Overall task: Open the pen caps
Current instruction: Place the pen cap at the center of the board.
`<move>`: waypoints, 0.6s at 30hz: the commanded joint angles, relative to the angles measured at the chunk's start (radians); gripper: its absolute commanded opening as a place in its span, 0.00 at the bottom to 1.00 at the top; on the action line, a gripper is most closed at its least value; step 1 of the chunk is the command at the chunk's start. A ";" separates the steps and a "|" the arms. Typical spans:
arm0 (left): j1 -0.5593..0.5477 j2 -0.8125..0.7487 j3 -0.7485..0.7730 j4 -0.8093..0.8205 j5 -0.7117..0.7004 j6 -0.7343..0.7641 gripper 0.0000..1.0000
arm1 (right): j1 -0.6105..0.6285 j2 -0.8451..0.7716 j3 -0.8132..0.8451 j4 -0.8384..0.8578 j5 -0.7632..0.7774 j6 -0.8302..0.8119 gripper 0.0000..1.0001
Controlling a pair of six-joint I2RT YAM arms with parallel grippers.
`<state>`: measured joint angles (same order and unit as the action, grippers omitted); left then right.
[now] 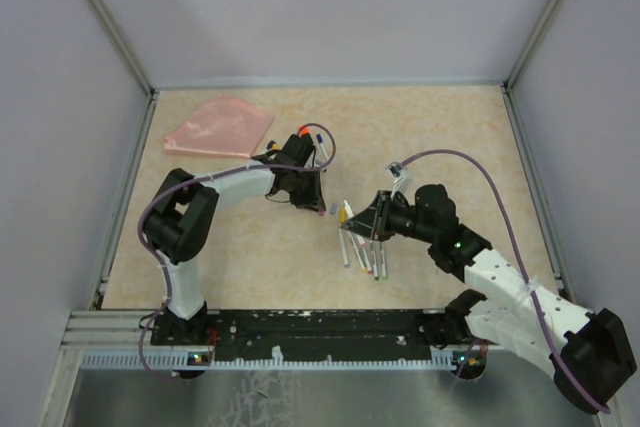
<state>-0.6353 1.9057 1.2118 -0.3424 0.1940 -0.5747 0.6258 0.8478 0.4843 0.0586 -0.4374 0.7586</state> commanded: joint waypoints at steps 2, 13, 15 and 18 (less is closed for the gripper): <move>-0.007 0.016 0.031 -0.023 0.003 0.022 0.31 | 0.003 -0.001 0.008 0.030 -0.002 -0.020 0.00; -0.006 -0.096 0.026 -0.033 -0.048 0.043 0.34 | 0.003 0.015 0.009 0.019 -0.005 -0.025 0.00; -0.006 -0.133 0.018 -0.029 -0.060 0.060 0.34 | 0.003 0.023 0.007 0.020 -0.008 -0.025 0.00; -0.003 -0.195 -0.001 -0.031 -0.087 0.103 0.34 | 0.004 0.039 0.008 0.022 -0.011 -0.025 0.00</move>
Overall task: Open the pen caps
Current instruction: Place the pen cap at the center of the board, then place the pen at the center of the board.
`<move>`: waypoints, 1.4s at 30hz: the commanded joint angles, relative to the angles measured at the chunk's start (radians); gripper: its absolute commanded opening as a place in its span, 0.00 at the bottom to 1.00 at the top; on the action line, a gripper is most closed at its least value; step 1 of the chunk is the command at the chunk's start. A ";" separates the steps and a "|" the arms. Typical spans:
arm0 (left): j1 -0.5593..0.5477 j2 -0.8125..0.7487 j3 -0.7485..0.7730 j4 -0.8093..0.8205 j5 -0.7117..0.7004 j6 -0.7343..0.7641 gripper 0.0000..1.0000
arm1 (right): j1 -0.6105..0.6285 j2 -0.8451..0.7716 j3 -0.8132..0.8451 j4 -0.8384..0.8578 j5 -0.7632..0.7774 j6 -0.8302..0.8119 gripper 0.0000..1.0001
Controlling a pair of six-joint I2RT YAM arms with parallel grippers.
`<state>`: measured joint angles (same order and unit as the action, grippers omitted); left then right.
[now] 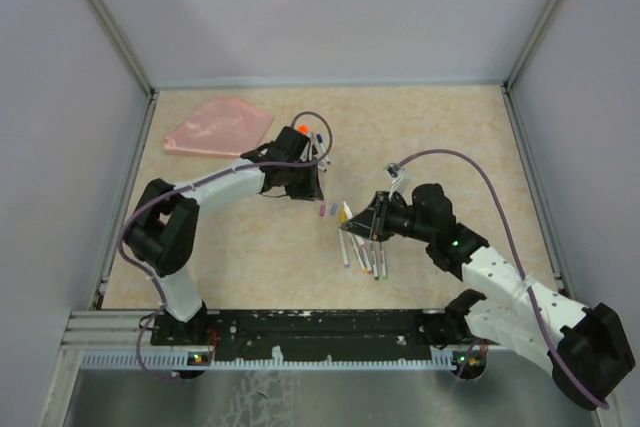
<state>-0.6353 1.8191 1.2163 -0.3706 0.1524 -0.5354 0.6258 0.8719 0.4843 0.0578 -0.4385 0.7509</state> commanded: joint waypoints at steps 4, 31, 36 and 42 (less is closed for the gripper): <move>0.004 -0.196 -0.035 -0.032 -0.127 0.107 0.34 | 0.007 0.043 0.010 0.027 -0.012 -0.016 0.00; 0.141 -0.708 -0.318 -0.121 -0.446 0.219 0.64 | 0.304 0.591 0.402 -0.350 0.538 -0.002 0.00; 0.144 -0.740 -0.330 -0.129 -0.457 0.238 0.64 | 0.360 0.699 0.493 -0.430 0.657 0.016 0.00; 0.149 -0.779 -0.368 -0.127 -0.454 0.242 0.64 | 0.396 0.834 0.595 -0.567 0.737 0.037 0.00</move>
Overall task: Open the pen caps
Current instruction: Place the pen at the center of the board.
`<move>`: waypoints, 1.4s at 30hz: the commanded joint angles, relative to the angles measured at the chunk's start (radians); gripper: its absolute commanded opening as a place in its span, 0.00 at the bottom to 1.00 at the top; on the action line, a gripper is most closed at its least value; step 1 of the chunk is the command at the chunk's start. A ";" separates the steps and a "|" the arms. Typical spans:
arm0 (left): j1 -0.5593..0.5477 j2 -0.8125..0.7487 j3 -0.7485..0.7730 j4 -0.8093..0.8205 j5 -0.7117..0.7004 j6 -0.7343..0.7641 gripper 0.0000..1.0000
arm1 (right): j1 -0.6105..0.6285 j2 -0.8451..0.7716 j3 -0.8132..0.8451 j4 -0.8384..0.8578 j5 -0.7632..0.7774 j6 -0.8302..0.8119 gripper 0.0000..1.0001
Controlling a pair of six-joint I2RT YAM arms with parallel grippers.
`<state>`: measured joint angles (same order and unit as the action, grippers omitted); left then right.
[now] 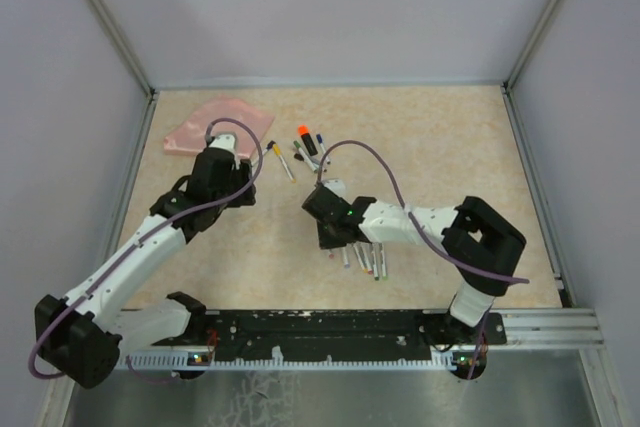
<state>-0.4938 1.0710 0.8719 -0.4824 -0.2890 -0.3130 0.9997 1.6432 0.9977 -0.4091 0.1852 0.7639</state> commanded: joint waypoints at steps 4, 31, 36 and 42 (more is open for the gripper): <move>0.008 -0.040 -0.033 -0.010 -0.012 0.027 0.64 | 0.037 0.113 0.113 -0.131 0.126 0.025 0.00; 0.012 -0.021 -0.049 0.039 0.034 0.000 0.63 | 0.049 0.157 0.146 -0.191 0.080 -0.051 0.22; 0.013 -0.026 -0.051 0.036 0.043 -0.010 0.63 | 0.050 0.151 0.145 -0.182 0.078 -0.062 0.22; 0.013 -0.026 -0.049 0.039 0.060 -0.022 0.63 | 0.050 0.117 0.158 -0.179 0.093 -0.096 0.22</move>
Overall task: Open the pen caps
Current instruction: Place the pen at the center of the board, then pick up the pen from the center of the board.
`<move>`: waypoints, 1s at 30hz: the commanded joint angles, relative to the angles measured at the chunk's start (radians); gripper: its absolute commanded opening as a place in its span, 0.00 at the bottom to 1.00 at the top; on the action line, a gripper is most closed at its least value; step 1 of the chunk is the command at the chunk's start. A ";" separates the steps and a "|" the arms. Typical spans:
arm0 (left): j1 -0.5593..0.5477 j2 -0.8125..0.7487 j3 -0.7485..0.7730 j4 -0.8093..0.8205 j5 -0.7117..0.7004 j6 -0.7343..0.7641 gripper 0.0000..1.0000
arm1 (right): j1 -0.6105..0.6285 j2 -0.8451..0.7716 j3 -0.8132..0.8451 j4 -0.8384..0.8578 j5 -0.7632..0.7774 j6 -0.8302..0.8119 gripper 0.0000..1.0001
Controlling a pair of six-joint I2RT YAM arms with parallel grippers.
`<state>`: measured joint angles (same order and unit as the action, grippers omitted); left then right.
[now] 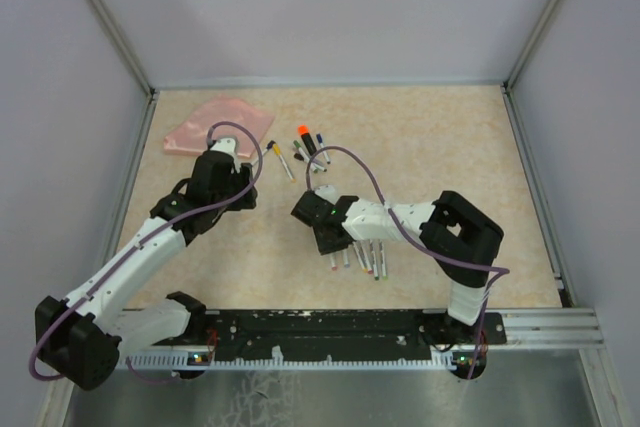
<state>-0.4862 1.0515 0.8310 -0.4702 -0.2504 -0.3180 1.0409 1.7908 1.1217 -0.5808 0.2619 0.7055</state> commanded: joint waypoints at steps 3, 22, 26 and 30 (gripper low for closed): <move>0.005 -0.005 -0.006 0.034 0.033 -0.022 0.64 | 0.008 -0.062 0.046 -0.010 0.036 -0.065 0.22; 0.007 0.061 -0.027 0.186 0.137 -0.075 0.70 | -0.008 -0.477 -0.020 0.185 0.023 -0.268 0.39; 0.024 0.093 -0.052 0.292 0.190 -0.130 0.87 | -0.068 -0.609 -0.086 0.280 -0.023 -0.312 0.41; 0.041 0.196 -0.010 0.325 0.223 -0.131 0.97 | -0.127 -0.700 -0.198 0.368 -0.020 -0.362 0.52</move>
<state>-0.4618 1.1690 0.7879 -0.2417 -0.0872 -0.4267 0.9596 1.1664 1.0050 -0.3462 0.2379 0.4236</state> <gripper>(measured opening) 0.952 0.475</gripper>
